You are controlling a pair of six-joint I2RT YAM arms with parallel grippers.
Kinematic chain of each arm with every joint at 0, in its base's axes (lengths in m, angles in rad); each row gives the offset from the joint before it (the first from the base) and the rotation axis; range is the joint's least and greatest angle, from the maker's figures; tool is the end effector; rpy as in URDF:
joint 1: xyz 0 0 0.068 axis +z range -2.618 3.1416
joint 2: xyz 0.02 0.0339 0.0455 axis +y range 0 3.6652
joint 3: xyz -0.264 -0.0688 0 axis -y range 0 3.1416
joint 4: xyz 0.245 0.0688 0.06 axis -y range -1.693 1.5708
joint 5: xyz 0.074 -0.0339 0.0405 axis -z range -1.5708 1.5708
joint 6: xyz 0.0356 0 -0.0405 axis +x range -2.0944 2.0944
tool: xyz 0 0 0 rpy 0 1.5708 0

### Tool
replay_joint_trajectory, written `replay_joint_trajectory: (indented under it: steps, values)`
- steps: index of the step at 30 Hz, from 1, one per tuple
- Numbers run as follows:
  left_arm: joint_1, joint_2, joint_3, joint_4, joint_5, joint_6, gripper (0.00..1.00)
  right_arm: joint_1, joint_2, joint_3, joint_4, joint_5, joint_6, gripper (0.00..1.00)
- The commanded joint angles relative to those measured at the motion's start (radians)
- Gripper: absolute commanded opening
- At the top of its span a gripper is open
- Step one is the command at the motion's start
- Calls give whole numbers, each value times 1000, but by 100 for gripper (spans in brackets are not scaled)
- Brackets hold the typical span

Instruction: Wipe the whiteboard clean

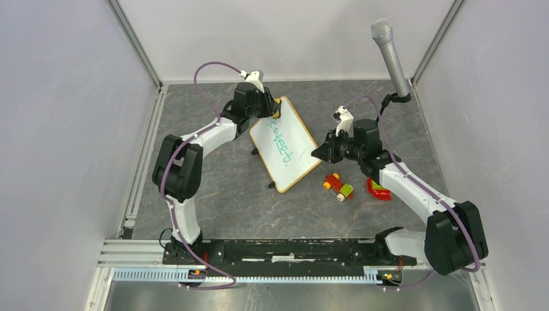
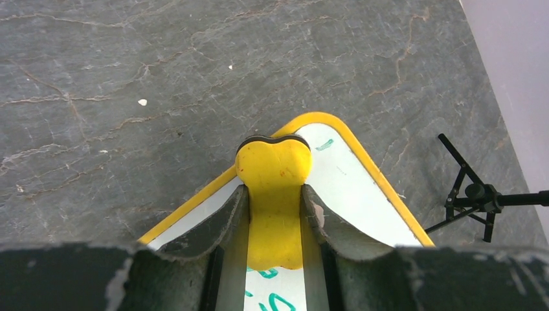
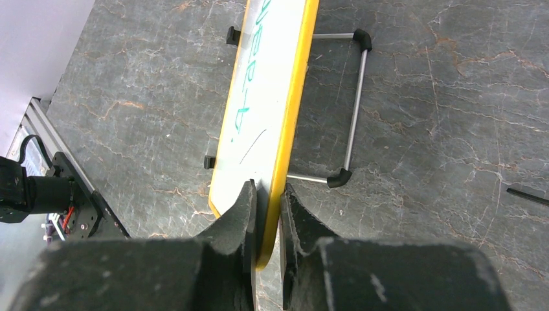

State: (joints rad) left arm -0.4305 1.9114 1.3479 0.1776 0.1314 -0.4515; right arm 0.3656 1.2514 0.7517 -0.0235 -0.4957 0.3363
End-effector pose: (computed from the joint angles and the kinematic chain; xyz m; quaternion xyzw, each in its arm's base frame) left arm 0.4057 -0.1915 0.2411 0.0280 0.8281 -0.2871 0.4806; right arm 0.2481 0.1131 0.2468 -0.1350 0.8376 0.3662 0.3823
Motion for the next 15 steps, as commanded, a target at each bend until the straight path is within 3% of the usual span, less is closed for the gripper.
replay_joint_trajectory:
  steps: [1, 7, 15]
  values:
    - [-67, 42, 90, -71, -53, 48, 9, 33, 19, 7, -2, -106, -111, 0]
    - [-118, 78, 168, -168, -149, 115, 8, 35, 26, 16, -6, -101, -109, 0]
    - [-117, 70, 147, -158, -142, 138, 8, 41, 44, 23, 7, -100, -96, 0]
